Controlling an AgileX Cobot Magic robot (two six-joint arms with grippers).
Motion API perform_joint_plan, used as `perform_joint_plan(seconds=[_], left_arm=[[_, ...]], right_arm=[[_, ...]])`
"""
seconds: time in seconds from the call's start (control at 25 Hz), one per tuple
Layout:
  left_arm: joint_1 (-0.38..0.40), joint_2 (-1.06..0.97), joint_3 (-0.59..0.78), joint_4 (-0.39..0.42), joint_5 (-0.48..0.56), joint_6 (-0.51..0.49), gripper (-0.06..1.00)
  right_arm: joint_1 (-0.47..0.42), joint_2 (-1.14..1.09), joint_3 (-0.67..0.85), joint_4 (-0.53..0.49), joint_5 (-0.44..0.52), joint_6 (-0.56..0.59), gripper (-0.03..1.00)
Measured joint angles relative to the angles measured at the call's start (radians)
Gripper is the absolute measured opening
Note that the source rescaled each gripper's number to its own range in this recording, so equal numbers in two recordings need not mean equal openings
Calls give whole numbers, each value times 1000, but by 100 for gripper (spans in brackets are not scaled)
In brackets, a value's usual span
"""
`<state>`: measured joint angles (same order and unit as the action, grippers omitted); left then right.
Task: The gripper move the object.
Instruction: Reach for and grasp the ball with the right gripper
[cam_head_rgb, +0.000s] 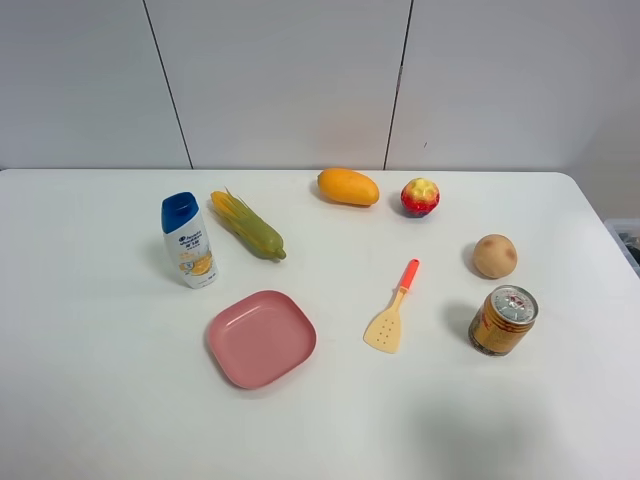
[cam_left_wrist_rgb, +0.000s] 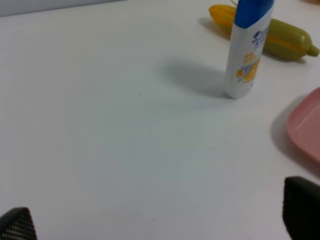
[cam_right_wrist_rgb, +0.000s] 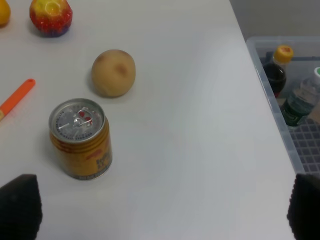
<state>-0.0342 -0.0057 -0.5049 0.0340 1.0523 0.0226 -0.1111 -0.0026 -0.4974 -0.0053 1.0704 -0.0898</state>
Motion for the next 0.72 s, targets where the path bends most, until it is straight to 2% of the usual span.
perform_joint_plan(seconds=[0.72], left_arm=[[0,0,0,0,0,0,100]], right_arm=[[0,0,0,0,0,0,100]])
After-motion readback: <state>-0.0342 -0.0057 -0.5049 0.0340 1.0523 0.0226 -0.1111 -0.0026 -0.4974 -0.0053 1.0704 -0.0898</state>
